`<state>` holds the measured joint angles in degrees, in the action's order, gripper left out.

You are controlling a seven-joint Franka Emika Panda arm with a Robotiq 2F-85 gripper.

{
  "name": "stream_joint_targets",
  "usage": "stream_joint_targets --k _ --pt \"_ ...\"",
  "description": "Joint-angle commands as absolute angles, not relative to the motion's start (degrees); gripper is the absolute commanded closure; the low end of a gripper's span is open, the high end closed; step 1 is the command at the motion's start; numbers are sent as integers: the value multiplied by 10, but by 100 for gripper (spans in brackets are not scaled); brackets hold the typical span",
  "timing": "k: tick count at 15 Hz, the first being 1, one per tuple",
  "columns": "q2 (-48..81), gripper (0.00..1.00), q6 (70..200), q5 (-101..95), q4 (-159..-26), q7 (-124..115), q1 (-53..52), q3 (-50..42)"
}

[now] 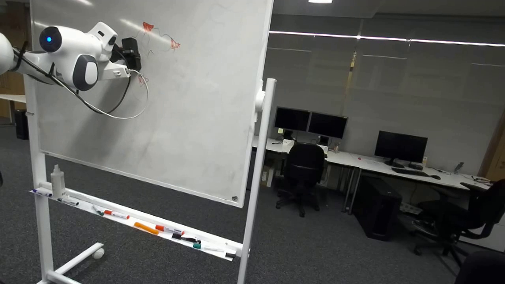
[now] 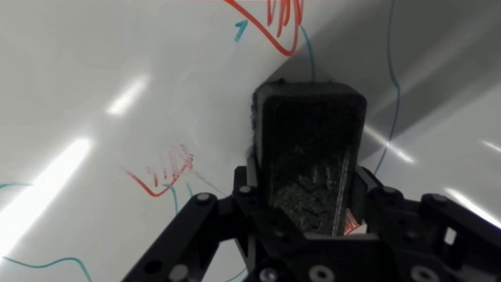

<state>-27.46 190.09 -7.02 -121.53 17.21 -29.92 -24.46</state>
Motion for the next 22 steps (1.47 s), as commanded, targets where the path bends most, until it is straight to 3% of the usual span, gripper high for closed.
stream_joint_targets --k 1,22 --pt "-236 69 1887 -65 -1156 168 -286 -241" --pt "-194 69 1871 -51 -1056 160 -284 -361"
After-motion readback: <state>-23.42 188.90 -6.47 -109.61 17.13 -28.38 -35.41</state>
